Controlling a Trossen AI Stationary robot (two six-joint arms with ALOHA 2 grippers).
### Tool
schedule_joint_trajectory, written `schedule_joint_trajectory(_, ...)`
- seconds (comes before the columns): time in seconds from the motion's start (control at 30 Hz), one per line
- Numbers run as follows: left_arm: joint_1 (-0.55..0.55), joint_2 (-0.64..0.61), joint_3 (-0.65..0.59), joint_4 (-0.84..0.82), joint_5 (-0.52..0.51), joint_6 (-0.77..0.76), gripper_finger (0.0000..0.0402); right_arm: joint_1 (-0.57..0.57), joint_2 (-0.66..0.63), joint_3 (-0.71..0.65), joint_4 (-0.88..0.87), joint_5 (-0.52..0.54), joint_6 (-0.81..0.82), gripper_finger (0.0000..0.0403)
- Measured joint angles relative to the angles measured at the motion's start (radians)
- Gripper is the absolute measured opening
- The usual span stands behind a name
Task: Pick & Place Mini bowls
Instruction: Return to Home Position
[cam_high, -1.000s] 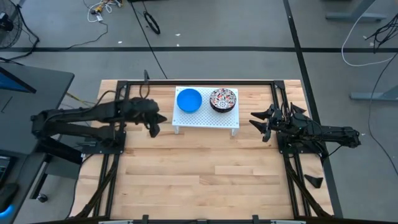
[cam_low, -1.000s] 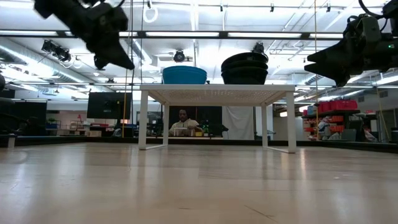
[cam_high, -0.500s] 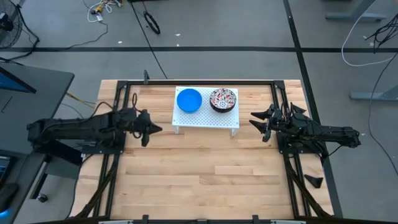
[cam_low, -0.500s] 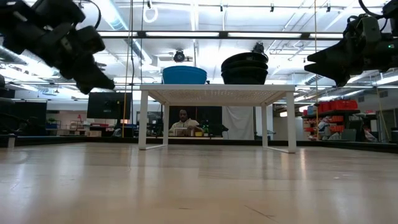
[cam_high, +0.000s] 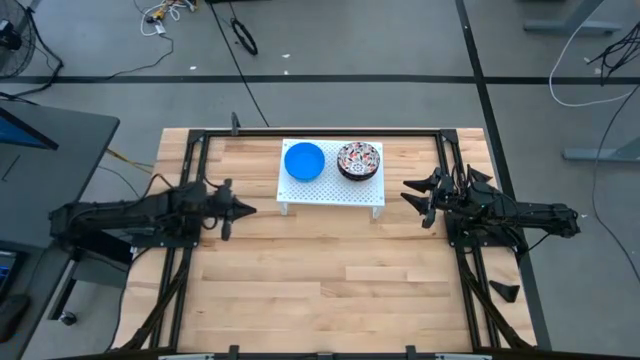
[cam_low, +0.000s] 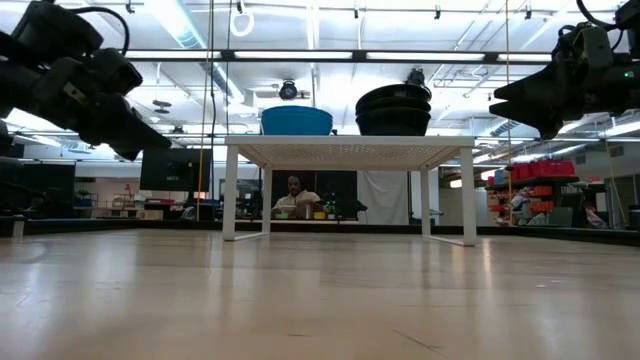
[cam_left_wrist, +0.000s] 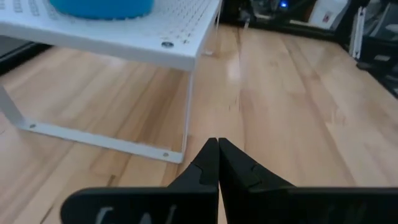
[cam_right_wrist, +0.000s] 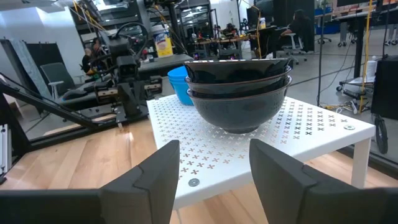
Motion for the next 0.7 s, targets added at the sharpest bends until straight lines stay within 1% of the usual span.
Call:
schedule_joint_trajectory(0.33,0.000,-0.205,-0.029,-0.001,0.022,0.043,0.0001,0.000,0.000,0.000,0.000,0.000,0.000,0.0196)
schedule_joint_trajectory(0.53,0.000,-0.343,-0.030,-0.003,0.024,0.146,0.0002,0.000,0.000,0.000,0.000,0.000,0.000,0.0196)
schedule_joint_trajectory(0.6,0.000,-0.341,-0.031,-0.004,0.027,0.180,0.0002,0.000,0.000,0.000,0.000,0.000,0.000,0.0196)
schedule_joint_trajectory(0.7,0.000,-0.335,-0.031,-0.006,0.034,0.176,0.0002,0.000,0.000,0.000,-0.001,0.000,0.000,0.0196)
